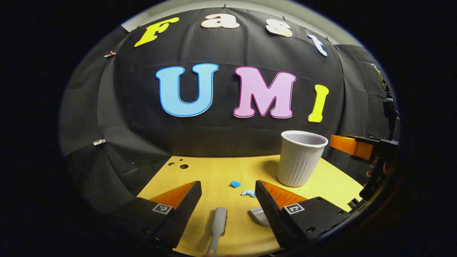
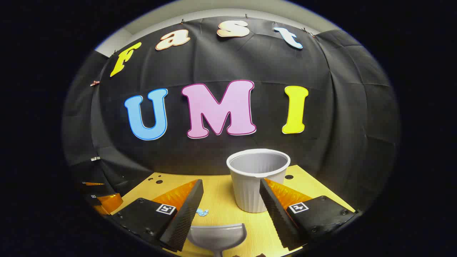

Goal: Pick up the small broom and dustpan from the desktop, sweep the trash into the dustpan with the broom, and then empty the trash into the garbage bin.

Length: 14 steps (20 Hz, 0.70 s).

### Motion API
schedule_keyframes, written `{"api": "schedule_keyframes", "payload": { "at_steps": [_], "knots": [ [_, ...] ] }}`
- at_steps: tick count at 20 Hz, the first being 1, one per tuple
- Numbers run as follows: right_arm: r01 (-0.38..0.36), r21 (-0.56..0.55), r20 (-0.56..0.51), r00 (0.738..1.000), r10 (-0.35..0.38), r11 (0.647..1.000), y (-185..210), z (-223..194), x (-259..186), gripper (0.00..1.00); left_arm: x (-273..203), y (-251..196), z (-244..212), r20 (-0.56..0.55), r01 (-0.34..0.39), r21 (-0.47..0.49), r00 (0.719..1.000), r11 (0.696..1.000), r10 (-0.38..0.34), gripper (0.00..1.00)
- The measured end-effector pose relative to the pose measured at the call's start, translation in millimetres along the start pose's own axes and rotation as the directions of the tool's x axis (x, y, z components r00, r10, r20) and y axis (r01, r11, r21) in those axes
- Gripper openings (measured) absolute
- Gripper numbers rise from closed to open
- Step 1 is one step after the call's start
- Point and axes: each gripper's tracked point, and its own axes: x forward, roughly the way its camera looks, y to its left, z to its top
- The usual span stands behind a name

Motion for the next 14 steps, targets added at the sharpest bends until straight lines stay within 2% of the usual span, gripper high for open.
{"api": "schedule_keyframes", "payload": {
  "at_steps": [14],
  "knots": [
    [-0.068, -0.033, -0.105, 0.992, 0.064, 0.997, 15.4, -26.9, 6.3, 0.98, 10.1, 5.9, -27.7, -0.077, -0.003, -0.025, 0.997, 1.0, 0.001, 0.98]
  ]
}}
